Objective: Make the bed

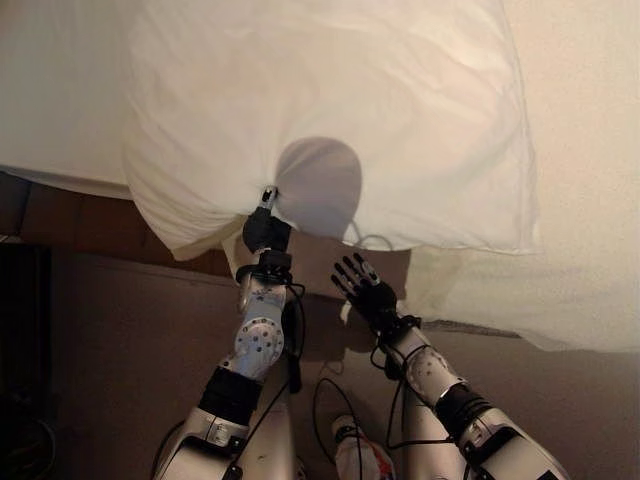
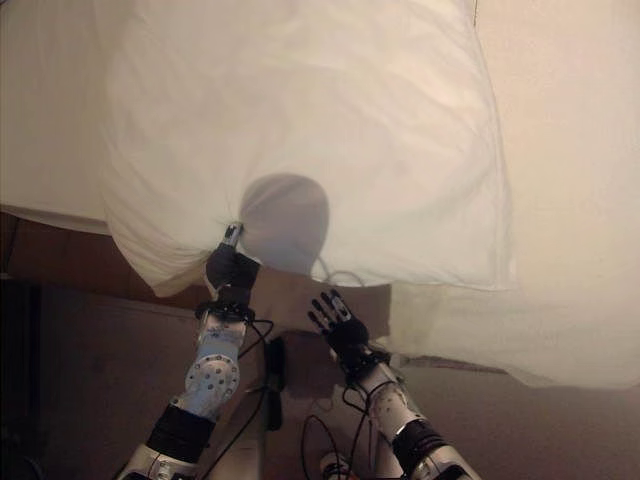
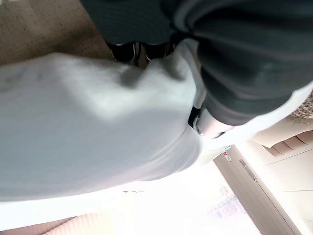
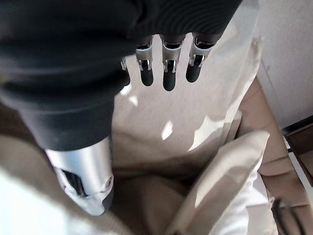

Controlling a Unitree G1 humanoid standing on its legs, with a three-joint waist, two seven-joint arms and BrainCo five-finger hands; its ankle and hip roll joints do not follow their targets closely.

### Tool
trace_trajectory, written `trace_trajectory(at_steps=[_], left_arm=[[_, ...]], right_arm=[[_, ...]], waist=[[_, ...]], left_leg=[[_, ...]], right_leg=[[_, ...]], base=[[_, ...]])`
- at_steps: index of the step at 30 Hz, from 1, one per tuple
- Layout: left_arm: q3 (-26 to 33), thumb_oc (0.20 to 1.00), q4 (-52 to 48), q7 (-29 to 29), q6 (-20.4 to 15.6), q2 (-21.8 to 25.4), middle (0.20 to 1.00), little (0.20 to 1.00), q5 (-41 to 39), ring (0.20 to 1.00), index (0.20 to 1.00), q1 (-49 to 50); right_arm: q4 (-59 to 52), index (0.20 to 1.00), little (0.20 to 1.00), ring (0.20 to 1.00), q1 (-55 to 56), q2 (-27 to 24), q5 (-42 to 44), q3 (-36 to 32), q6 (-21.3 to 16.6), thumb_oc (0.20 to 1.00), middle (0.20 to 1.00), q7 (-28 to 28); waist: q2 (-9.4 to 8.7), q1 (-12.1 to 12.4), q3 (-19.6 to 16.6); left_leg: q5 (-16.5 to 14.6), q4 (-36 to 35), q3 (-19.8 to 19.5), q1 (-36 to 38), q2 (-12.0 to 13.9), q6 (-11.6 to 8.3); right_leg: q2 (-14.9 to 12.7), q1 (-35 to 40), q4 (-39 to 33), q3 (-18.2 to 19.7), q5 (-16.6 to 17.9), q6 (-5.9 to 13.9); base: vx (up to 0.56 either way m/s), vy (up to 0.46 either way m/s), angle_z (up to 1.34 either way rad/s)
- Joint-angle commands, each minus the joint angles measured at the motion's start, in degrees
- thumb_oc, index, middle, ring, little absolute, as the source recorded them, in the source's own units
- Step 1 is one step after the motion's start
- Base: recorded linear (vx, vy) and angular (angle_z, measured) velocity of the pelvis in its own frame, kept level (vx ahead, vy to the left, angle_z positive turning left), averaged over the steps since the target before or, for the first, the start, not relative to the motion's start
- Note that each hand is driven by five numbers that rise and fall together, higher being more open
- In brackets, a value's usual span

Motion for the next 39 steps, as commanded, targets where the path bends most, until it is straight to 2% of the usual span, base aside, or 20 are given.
trace_trajectory(at_steps=[1,5,11,17,21,28,35,37,39], left_arm=[[3.00,0.200,-9.02,-2.10,-5.11,1.63,0.200,0.200,2.98,0.200,0.200,1.81],[4.49,0.200,-9.14,-1.73,-5.55,1.89,0.200,0.200,3.89,0.200,0.200,2.98],[6.27,0.200,-10.30,-2.02,-4.94,2.46,0.200,0.200,5.30,0.200,0.200,4.49],[6.83,0.200,-10.35,-1.69,-5.18,2.47,0.200,0.200,5.52,0.200,0.200,5.09],[8.15,0.200,-10.15,-0.39,-6.03,2.41,0.200,0.200,5.58,0.200,0.200,5.43],[8.02,0.200,-10.33,-1.37,-5.51,2.72,0.200,0.200,5.17,0.200,0.200,6.46],[9.09,0.200,-10.01,0.27,-6.30,2.89,0.200,0.200,5.46,0.200,0.200,7.02],[10.26,0.200,-10.28,1.85,-6.77,3.13,0.200,0.200,5.97,0.200,0.200,7.33],[10.72,0.200,-10.28,2.36,-6.72,3.26,0.200,0.200,6.19,0.200,0.200,7.48]], right_arm=[[-6.80,1.000,1.000,1.000,1.77,1.01,0.48,1.30,-1.64,1.000,1.000,2.56],[-11.68,1.000,1.000,1.000,1.63,-0.57,0.52,0.32,-3.68,1.000,1.000,2.80],[-19.54,1.000,1.000,1.000,2.31,-4.39,-0.34,-2.31,-3.14,1.000,1.000,5.53],[-21.67,1.000,1.000,1.000,3.16,-4.69,1.28,-3.73,-3.39,1.000,1.000,6.50],[-21.72,1.000,1.000,1.000,2.94,-3.82,3.67,-6.17,-5.50,1.000,1.000,4.36],[-21.32,1.000,1.000,1.000,3.23,-3.70,4.17,-7.84,-6.01,1.000,1.000,3.54],[-17.99,1.000,1.000,1.000,0.44,-0.40,8.70,-11.61,-11.94,1.000,1.000,-2.57],[-17.78,1.000,1.000,1.000,-1.18,1.27,10.83,-13.56,-15.09,1.000,1.000,-6.20],[-17.96,1.000,1.000,1.000,-1.72,1.93,11.56,-14.05,-15.94,1.000,1.000,-7.50]], waist=[[0.47,-0.19,-3.53],[0.40,-0.29,-3.56],[0.24,-0.68,-3.59],[-0.04,-0.81,-3.78],[-0.07,-0.80,-3.69],[-0.01,-0.76,-3.70],[0.43,-0.23,-3.93],[0.60,0.04,-4.00],[0.60,0.16,-4.02]], left_leg=[[0.22,-0.48,0.36,-2.69,-1.66,3.23],[0.28,-0.67,0.21,-2.59,-1.67,3.28],[0.82,-1.72,0.07,-2.25,-1.60,3.10],[0.76,-1.74,-0.16,-2.13,-1.63,3.12],[0.63,-1.65,-0.08,-1.91,-1.52,2.94],[0.72,-1.73,-0.15,-2.09,-1.49,2.97],[0.47,-1.68,-0.17,-1.96,-1.60,2.94],[0.32,-1.77,-0.15,-1.80,-1.63,2.99],[0.24,-1.76,-0.22,-1.70,-1.69,3.06]], right_leg=[[1.52,0.38,-4.28,-1.21,2.93,3.77],[1.66,0.21,-4.30,-1.08,3.03,3.74],[1.64,0.55,-4.88,-1.37,3.22,3.90],[1.87,0.58,-4.75,-1.32,3.23,3.88],[1.84,0.78,-4.70,-1.31,3.09,3.96],[1.74,0.71,-4.65,-1.56,3.13,3.95],[1.73,0.86,-4.63,-1.59,2.84,3.91],[1.65,0.98,-4.70,-1.72,2.76,3.90],[1.69,1.06,-4.71,-1.68,2.77,3.94]], base=[[0.00,0.000,0.00],[0.00,0.000,0.00],[0.00,0.000,0.00],[0.00,0.000,0.00],[0.00,0.000,0.00],[0.00,0.000,0.00],[0.00,0.000,0.00],[0.00,0.000,0.00],[0.00,0.000,0.00]])
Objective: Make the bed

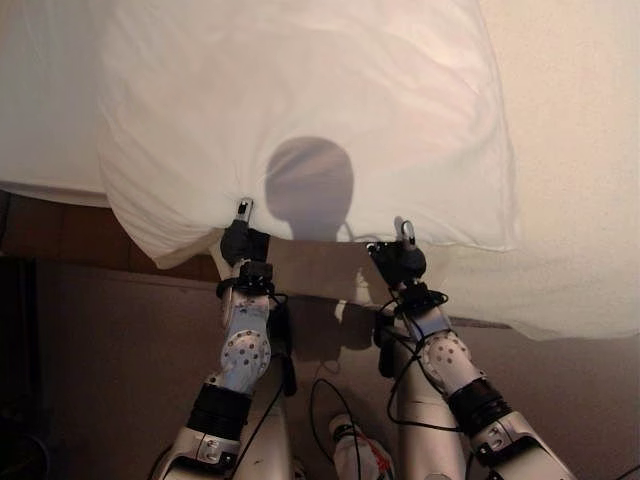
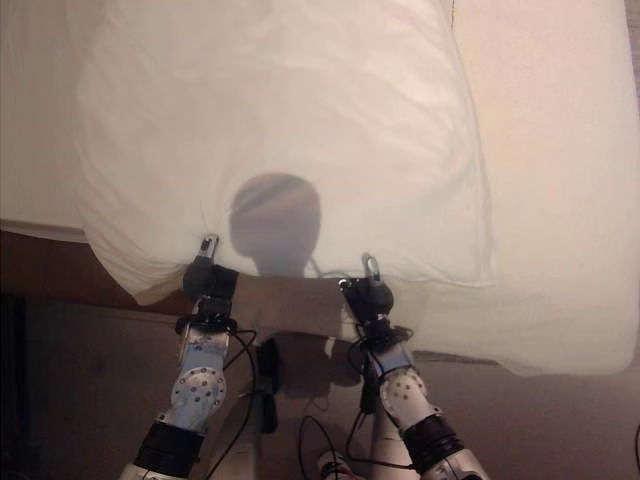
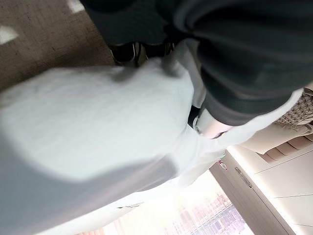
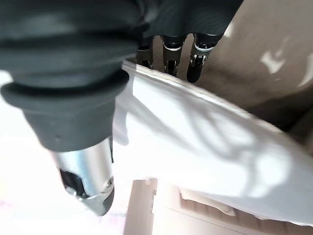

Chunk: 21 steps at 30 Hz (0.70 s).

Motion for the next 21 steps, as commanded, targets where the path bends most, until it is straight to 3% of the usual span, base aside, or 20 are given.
trace_trajectory(at_steps=[1,6,14,21], left_arm=[[6.76,0.200,-8.28,1.19,-5.60,3.53,0.200,0.200,4.19,0.200,0.200,3.11],[8.77,0.200,-8.30,2.08,-5.65,4.24,0.200,0.200,4.61,0.200,0.200,3.70],[13.56,0.200,-6.56,3.46,-6.68,4.99,0.200,0.200,5.14,0.200,0.200,4.23],[19.11,0.200,-1.20,9.61,-8.08,7.10,0.200,0.200,9.99,0.200,0.200,2.19]], right_arm=[[-2.56,1.000,1.000,1.000,-1.31,1.01,4.08,-5.91,-7.26,1.000,1.000,-3.80],[-2.45,1.000,1.000,1.000,-3.59,0.75,4.11,-7.79,-9.02,1.000,1.000,-7.34],[-0.16,1.000,1.000,1.000,-5.93,-0.99,4.54,-11.45,-9.04,1.000,1.000,-8.35],[0.34,1.000,1.000,1.000,-6.45,-2.39,4.21,-13.38,-9.13,1.000,1.000,-9.43]], waist=[[0.69,2.31,-3.98],[0.88,2.75,-3.97],[1.07,3.37,-4.15],[1.01,3.46,-4.60]], left_leg=[[0.09,-1.34,-0.29,-1.69,-2.27,3.28],[-0.06,-1.45,-0.23,-1.41,-2.47,3.37],[-0.44,-1.28,-0.18,-1.19,-2.53,3.44],[-0.70,-0.88,0.09,-1.11,-2.45,3.39]], right_leg=[[1.03,1.17,-4.41,-1.55,2.70,4.09],[0.86,1.52,-4.53,-1.56,2.70,4.15],[0.71,1.61,-4.16,-1.48,2.31,4.15],[0.68,1.43,-3.50,-1.28,2.04,4.22]], base=[[0.00,0.000,0.00],[0.00,0.000,0.00],[0.00,0.000,0.00],[0.00,0.001,-0.01]])
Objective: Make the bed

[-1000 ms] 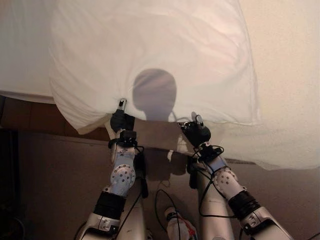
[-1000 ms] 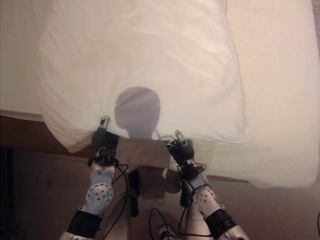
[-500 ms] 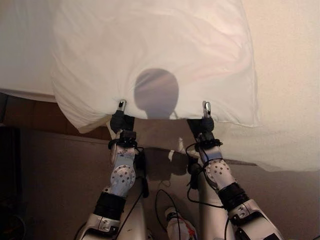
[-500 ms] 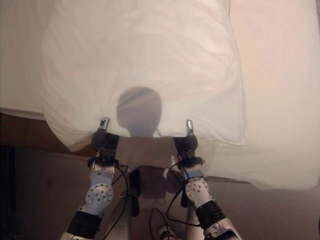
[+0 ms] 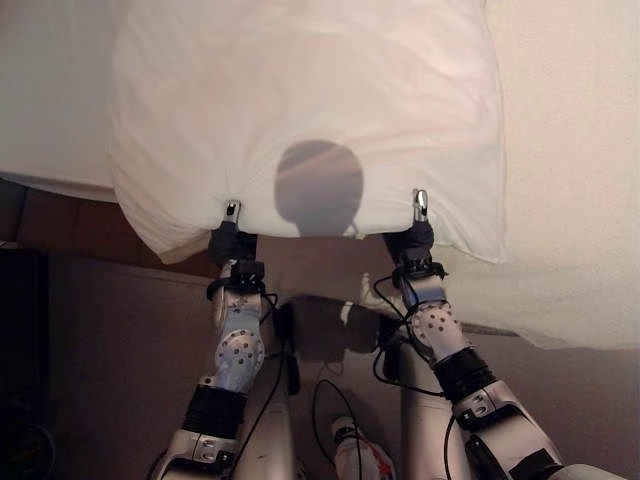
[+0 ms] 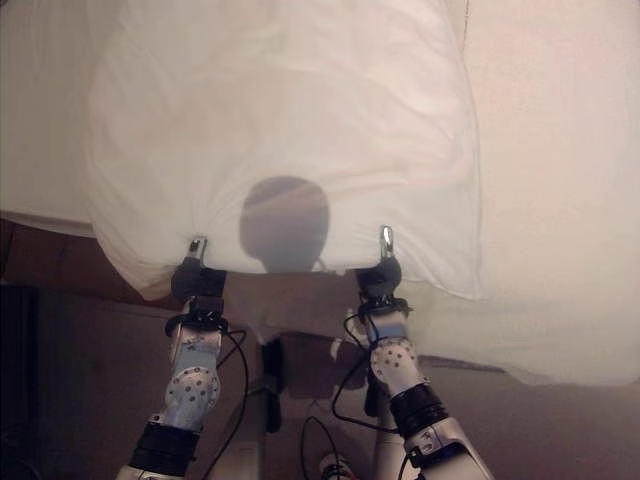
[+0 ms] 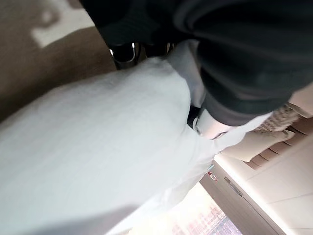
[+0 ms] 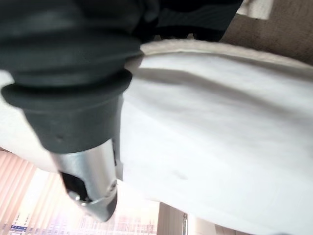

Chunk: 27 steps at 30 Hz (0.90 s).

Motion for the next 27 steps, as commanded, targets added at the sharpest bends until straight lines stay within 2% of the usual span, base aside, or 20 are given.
trace_trajectory(at_steps=[1,13,18,19,20,21,23,27], left_arm=[[14.41,0.200,-1.54,4.79,-8.57,7.00,0.200,0.200,3.26,0.200,0.200,1.94],[14.55,0.200,-0.72,7.30,-9.58,6.10,0.200,0.200,4.05,0.200,0.200,0.34],[15.48,0.200,0.21,12.34,-10.64,5.41,0.200,0.200,5.29,0.200,0.200,-0.46],[15.48,0.200,0.17,12.42,-10.64,5.40,0.200,0.200,5.36,0.200,0.200,-0.51],[15.80,0.200,0.27,14.17,-11.20,5.22,0.200,0.200,6.17,0.200,0.200,-0.95],[15.81,0.200,0.21,14.28,-11.18,5.22,0.200,0.200,6.27,0.200,0.200,-0.98],[15.96,0.200,-0.04,15.96,-11.06,4.73,0.200,0.200,7.43,0.200,0.200,-1.07],[15.76,0.200,-0.50,15.61,-11.36,4.30,0.200,0.200,7.03,0.200,0.200,-0.76]], right_arm=[[-1.43,1.000,1.000,1.000,0.00,-3.49,1.62,-11.01,-5.40,1.000,1.000,0.19],[-0.67,1.000,1.000,1.000,0.08,-3.52,2.16,-11.61,-5.44,1.000,1.000,0.83],[-1.22,1.000,1.000,1.000,0.46,-3.35,2.32,-12.19,-6.53,1.000,1.000,0.69],[-1.25,0.915,0.915,0.915,0.43,-3.35,2.31,-12.19,-6.54,0.915,0.915,0.68],[-1.71,0.476,0.476,0.476,0.61,-2.96,2.32,-12.33,-7.42,0.476,0.476,0.45],[-1.79,0.209,0.209,0.209,0.60,-2.93,2.28,-12.31,-7.45,0.209,0.209,0.39],[-2.37,0.200,0.200,0.200,1.28,-2.16,2.02,-12.61,-8.73,0.200,0.200,0.01],[-3.26,0.200,0.200,0.200,2.22,-1.92,1.62,-12.62,-9.30,0.200,0.200,0.07]], waist=[[0.94,1.15,-4.60],[1.12,0.49,-5.15],[1.23,0.15,-5.49],[1.22,0.13,-5.52],[1.29,0.03,-5.60],[1.26,0.00,-5.63],[1.40,-0.21,-5.82],[1.61,-0.38,-5.83]], left_leg=[[-0.69,-0.85,-0.03,-1.83,-2.44,3.36],[-0.92,-0.38,0.17,-2.06,-2.40,3.40],[-0.72,-0.57,0.20,-2.08,-2.19,3.09],[-0.38,-0.64,0.21,-2.29,-2.22,3.14],[-0.63,-0.70,0.28,-2.03,-2.12,2.97],[-0.30,-0.76,0.30,-2.25,-2.15,3.03],[-0.15,-1.10,0.37,-2.28,-2.12,3.04],[-0.24,-1.50,0.38,-1.75,-2.16,3.20]], right_leg=[[0.71,1.20,-3.90,-1.45,2.07,4.56],[0.74,0.78,-3.38,-1.28,1.80,4.48],[0.94,0.82,-3.61,-1.24,1.71,4.42],[0.93,0.65,-3.74,-1.26,2.03,4.33],[1.01,0.88,-3.87,-1.24,1.80,4.44],[1.00,0.69,-4.00,-1.24,2.12,4.35],[1.02,0.66,-4.20,-1.19,2.25,4.35],[1.19,0.99,-4.35,-0.95,2.10,4.36]], base=[[0.00,0.000,0.00],[0.00,0.000,0.00],[0.00,0.000,0.00],[0.00,0.000,0.00],[0.00,0.000,0.00],[0.00,0.000,0.00],[0.00,0.000,0.00],[0.00,0.000,0.00]])
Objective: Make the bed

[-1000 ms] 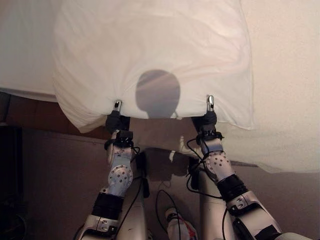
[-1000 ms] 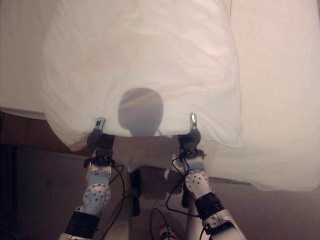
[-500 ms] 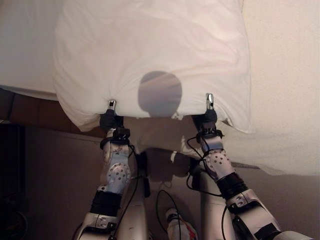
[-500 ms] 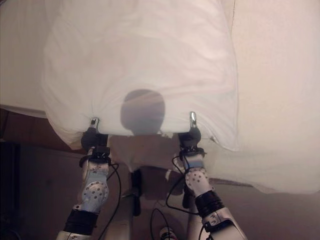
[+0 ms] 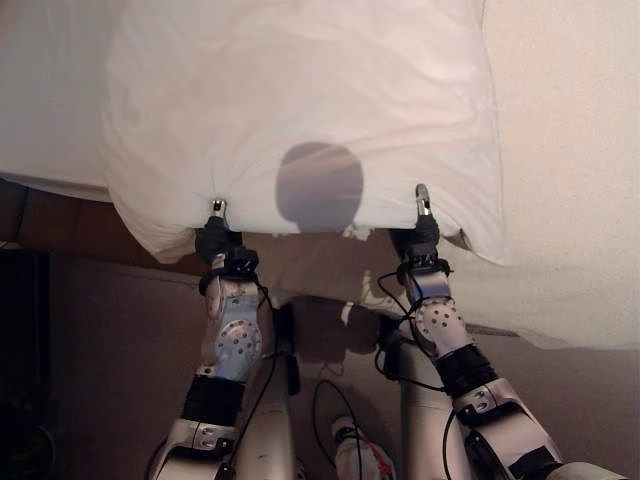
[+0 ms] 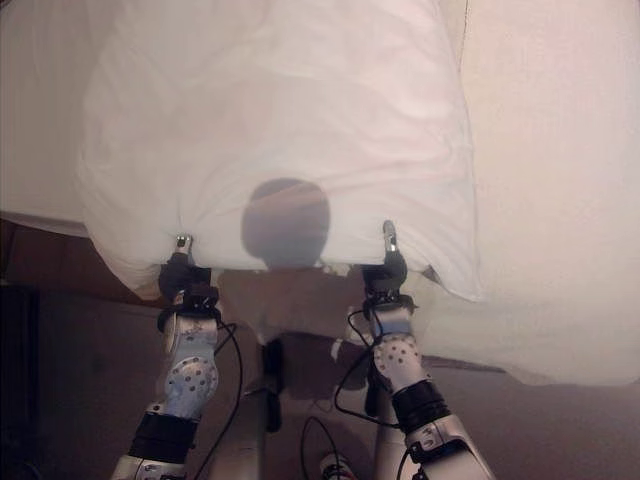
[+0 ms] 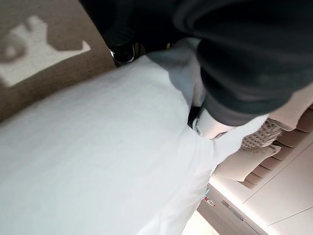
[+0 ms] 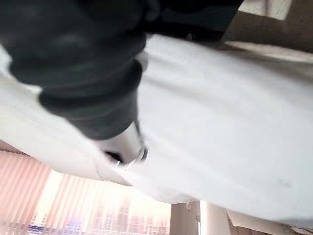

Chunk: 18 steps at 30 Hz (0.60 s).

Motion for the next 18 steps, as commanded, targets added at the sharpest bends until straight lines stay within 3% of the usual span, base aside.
trace_trajectory(at_steps=[1,11,18], left_arm=[[14.67,0.200,-1.02,3.34,-11.33,4.73,0.200,0.200,2.37,0.200,0.200,1.97],[11.70,0.200,0.00,-0.11,-11.70,2.66,0.200,0.200,-3.33,0.200,0.200,2.59],[10.84,0.200,0.40,-1.06,-12.64,0.27,0.200,0.200,-5.72,0.200,0.200,3.02]], right_arm=[[-3.46,0.200,0.200,0.200,2.55,-2.20,1.42,-9.40,-8.48,0.200,0.200,0.66],[-8.29,0.200,0.200,0.200,6.17,-1.32,0.82,-8.64,-9.25,0.200,0.200,2.91],[-13.03,0.200,0.200,0.200,9.96,-1.26,0.24,-8.31,-10.20,0.200,0.200,3.76]], waist=[[1.62,-0.22,-5.65],[3.40,-0.53,-4.99],[3.25,-1.61,-4.76]], left_leg=[[0.08,-1.68,-0.25,-1.64,-2.60,3.42],[2.74,-8.98,0.61,5.54,-2.87,2.62],[4.69,-12.45,1.33,9.93,-2.12,1.11]], right_leg=[[1.23,1.33,-4.52,-1.09,2.34,4.42],[2.84,5.55,-7.50,0.37,1.86,4.26],[3.80,8.51,-8.52,0.28,1.45,3.77]], base=[[0.00,0.000,0.00],[0.02,-0.046,-0.06],[0.02,-0.081,-0.12]])
